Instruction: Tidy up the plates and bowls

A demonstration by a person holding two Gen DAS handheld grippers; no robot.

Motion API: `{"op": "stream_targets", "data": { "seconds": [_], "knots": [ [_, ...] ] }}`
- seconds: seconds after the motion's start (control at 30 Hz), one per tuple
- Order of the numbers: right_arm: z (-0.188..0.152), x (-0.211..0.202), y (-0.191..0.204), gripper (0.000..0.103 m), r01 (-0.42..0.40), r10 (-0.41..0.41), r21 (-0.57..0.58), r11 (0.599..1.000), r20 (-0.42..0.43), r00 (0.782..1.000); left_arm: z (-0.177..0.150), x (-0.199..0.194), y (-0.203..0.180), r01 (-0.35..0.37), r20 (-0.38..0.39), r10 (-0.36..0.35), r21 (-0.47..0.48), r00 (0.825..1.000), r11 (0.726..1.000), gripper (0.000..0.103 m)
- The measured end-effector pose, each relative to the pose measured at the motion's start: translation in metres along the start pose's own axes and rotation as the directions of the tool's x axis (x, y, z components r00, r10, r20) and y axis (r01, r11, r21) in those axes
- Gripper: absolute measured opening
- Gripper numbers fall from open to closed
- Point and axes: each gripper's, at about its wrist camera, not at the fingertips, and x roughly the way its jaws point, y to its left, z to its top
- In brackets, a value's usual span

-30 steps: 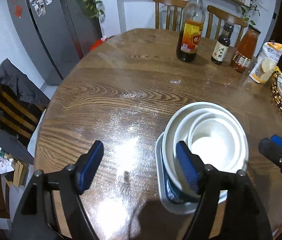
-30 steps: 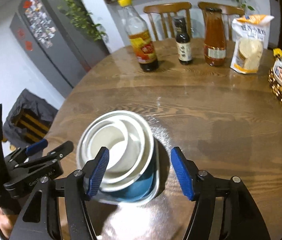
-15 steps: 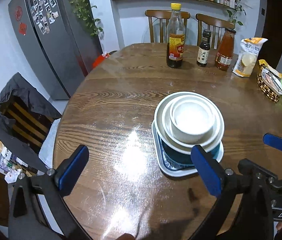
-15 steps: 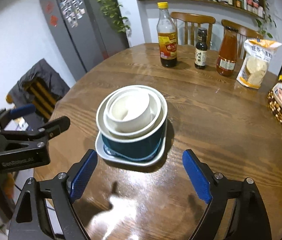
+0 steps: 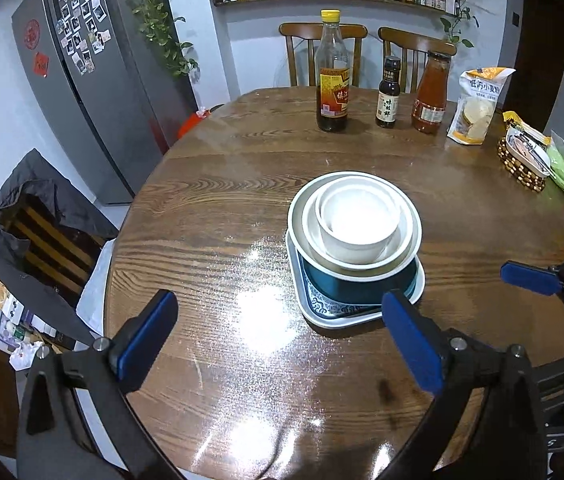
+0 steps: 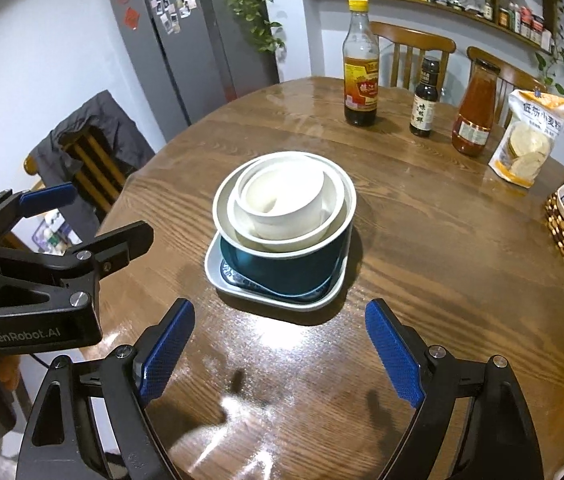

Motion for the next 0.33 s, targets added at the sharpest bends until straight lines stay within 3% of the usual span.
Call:
{"op": "stream_targets", "data": {
  "seconds": [0.33],
  "knots": [
    [0.0018, -0.0011, 0.0037, 0.088, -0.003, 0.003, -0.014, 1.0, 0.001, 1.0, -0.0044, -0.0025, 0.0008, -0.019, 0.005, 0.019, -0.005, 1.0, 1.0, 0.102]
  ]
}}
